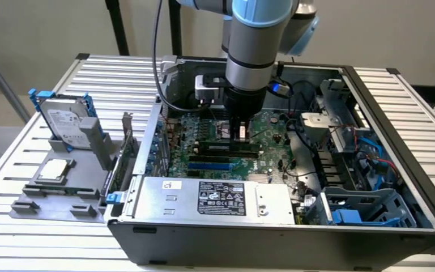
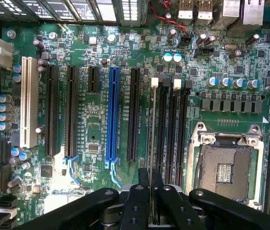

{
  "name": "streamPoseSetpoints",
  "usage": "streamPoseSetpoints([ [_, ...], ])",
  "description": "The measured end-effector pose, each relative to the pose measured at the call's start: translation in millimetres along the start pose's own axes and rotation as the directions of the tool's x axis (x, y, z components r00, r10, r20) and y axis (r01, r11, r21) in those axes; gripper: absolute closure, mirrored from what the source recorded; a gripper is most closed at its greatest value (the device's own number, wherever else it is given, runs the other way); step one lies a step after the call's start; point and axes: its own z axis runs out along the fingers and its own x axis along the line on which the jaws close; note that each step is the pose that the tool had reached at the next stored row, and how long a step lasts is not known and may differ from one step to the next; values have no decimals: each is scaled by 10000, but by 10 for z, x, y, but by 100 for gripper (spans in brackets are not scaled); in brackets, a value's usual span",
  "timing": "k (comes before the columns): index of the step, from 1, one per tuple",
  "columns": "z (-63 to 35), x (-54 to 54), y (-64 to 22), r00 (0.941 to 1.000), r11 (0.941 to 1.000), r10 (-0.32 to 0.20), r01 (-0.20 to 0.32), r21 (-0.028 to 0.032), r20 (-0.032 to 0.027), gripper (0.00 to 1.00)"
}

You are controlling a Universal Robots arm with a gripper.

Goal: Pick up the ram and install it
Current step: 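Insert the ram into the slot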

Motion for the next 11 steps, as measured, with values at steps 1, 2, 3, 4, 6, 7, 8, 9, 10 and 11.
streamPoseSetpoints([
  [1, 3, -2, 0, 10000, 10000, 0, 0, 0, -1, 86],
  [2, 7, -3, 0, 10000, 10000, 1, -1, 0, -1, 86],
  [3, 10, -4, 0, 10000, 10000, 1, -1, 0, -1, 86],
  [4, 14, -5, 0, 10000, 10000, 1, -1, -1, -1, 86],
  [6, 23, -7, 0, 10000, 10000, 3, -3, -1, -3, 86],
  [7, 27, -8, 0, 10000, 10000, 5, -5, -1, -4, 86],
  [8, 30, -10, 0, 10000, 10000, 7, -7, -2, -6, 86],
  [9, 33, -12, 0, 10000, 10000, 8, -8, -2, -7, 86],
  [10, 37, -14, 0, 10000, 10000, 11, -11, -2, -7, 86],
  [11, 40, -16, 0, 10000, 10000, 13, -13, -1, -5, 86],
])
